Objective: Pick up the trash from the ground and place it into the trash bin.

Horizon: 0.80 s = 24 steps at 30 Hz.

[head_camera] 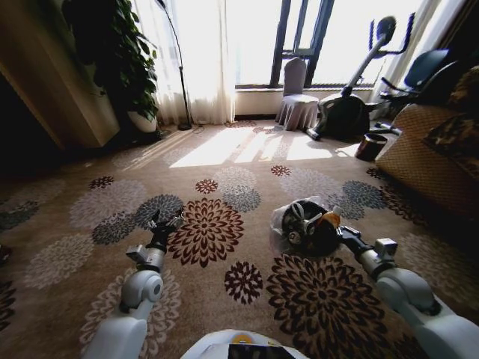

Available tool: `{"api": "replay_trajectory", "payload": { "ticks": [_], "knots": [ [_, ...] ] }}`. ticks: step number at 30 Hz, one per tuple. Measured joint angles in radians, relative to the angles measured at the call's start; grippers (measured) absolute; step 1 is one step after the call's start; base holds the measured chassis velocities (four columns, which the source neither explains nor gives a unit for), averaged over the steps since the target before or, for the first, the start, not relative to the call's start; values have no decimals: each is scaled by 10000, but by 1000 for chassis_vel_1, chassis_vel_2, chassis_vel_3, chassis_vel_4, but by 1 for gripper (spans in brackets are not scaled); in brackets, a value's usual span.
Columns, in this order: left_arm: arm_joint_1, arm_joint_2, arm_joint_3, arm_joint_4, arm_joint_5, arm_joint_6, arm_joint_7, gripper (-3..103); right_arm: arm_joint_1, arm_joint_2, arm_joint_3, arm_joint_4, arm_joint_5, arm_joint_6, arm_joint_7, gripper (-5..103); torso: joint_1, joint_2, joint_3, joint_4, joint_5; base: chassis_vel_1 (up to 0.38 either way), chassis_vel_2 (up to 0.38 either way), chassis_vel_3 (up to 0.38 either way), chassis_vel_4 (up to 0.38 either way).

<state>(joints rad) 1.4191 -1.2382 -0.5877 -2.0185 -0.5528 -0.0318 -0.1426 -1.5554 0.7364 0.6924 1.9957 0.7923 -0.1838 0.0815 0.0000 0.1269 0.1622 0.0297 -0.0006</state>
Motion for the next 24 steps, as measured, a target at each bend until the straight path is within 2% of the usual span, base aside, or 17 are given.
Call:
{"api": "replay_trajectory", "payload": {
  "ticks": [7,9,13,15,16,20,22,23,24],
  "knots": [
    [125,-36,47,29,35,-182,167,100,-255,274,89,14,-142,103,-129,0,0,0,0,-6,13,-256,-273,246,242],
    [224,-40,60,33,58,-288,270,100,-256,378,89,38,-164,115,-163,0,0,0,1,-1,-5,-298,-285,293,291],
    [327,-69,121,39,127,-430,429,100,-264,511,-23,54,-244,180,-249,0,0,0,1,1,16,-300,-292,301,304],
    [334,-79,143,52,143,-458,458,100,-265,526,-52,54,-260,191,-276,0,0,0,1,2,11,-306,-333,342,337],
    [337,-91,167,70,160,-474,477,100,-266,531,-68,53,-270,206,-293,0,0,-1,1,-1,-9,-306,-338,342,337],
    [352,-108,230,87,189,-559,574,100,-257,509,-79,-14,-261,248,-363,0,0,0,1,-1,17,-362,-373,353,350],
    [363,-112,244,93,194,-578,603,100,-247,503,-78,-31,-259,260,-367,0,0,0,1,-3,10,-394,-394,387,364],
    [394,-130,283,104,206,-620,658,100,-227,504,-91,-59,-256,281,-371,0,0,0,1,-9,-19,-394,-394,372,387],
    [425,-154,314,110,234,-677,708,100,-205,536,-175,-92,-259,311,-437,0,0,0,0,2,21,-355,-364,348,358]
  ]
}}
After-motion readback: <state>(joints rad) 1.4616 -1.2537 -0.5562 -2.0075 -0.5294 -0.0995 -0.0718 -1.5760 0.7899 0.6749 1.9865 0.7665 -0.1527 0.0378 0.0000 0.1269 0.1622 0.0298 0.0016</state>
